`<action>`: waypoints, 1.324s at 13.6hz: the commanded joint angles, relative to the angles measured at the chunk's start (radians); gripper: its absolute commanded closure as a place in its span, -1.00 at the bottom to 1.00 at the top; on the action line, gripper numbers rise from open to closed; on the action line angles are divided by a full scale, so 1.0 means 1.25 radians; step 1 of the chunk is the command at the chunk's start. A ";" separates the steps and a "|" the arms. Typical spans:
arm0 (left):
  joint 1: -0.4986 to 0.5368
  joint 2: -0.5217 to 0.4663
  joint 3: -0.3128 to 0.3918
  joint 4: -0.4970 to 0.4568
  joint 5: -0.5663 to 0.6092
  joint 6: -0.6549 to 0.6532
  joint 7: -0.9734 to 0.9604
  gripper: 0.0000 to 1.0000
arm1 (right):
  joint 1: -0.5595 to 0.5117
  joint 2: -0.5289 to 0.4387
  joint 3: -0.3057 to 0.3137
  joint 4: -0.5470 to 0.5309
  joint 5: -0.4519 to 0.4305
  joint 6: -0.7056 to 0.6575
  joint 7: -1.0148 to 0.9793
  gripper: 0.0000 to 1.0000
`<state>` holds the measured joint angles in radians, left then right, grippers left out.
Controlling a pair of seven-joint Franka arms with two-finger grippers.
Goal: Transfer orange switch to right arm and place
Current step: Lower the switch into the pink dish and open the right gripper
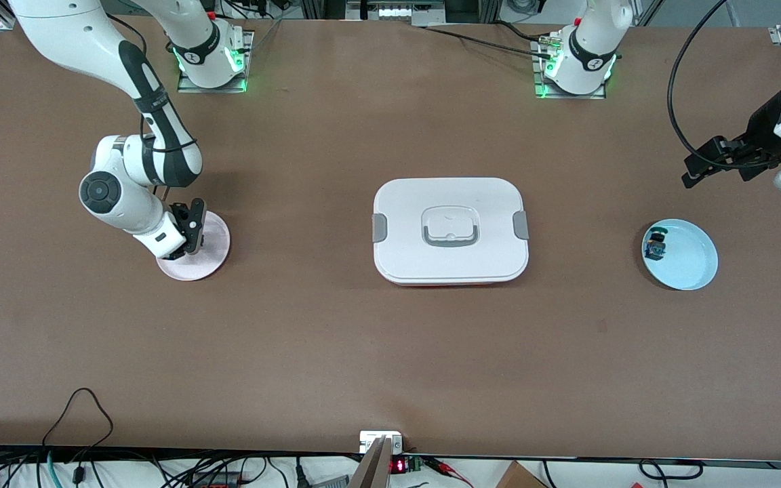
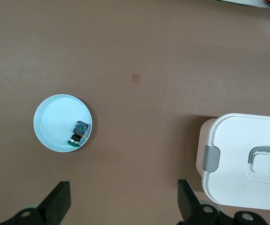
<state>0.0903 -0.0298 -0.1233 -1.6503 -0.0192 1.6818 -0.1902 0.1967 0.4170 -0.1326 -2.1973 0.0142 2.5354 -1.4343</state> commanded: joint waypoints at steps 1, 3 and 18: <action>-0.006 0.009 -0.002 0.041 0.029 -0.021 -0.015 -1.00 | -0.013 -0.006 0.009 -0.020 0.001 0.030 -0.015 0.92; -0.006 0.009 -0.003 0.045 0.029 -0.040 -0.016 -1.00 | -0.010 -0.006 0.009 -0.019 0.001 0.030 -0.013 0.30; 0.003 0.003 0.003 0.042 0.028 -0.051 -0.033 -1.00 | -0.015 -0.087 0.013 0.213 0.079 -0.295 0.000 -1.00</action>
<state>0.0947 -0.0302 -0.1178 -1.6205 -0.0175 1.6381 -0.2164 0.1966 0.3160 -0.1299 -1.9885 0.0969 2.2316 -1.4333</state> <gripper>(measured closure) 0.000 0.000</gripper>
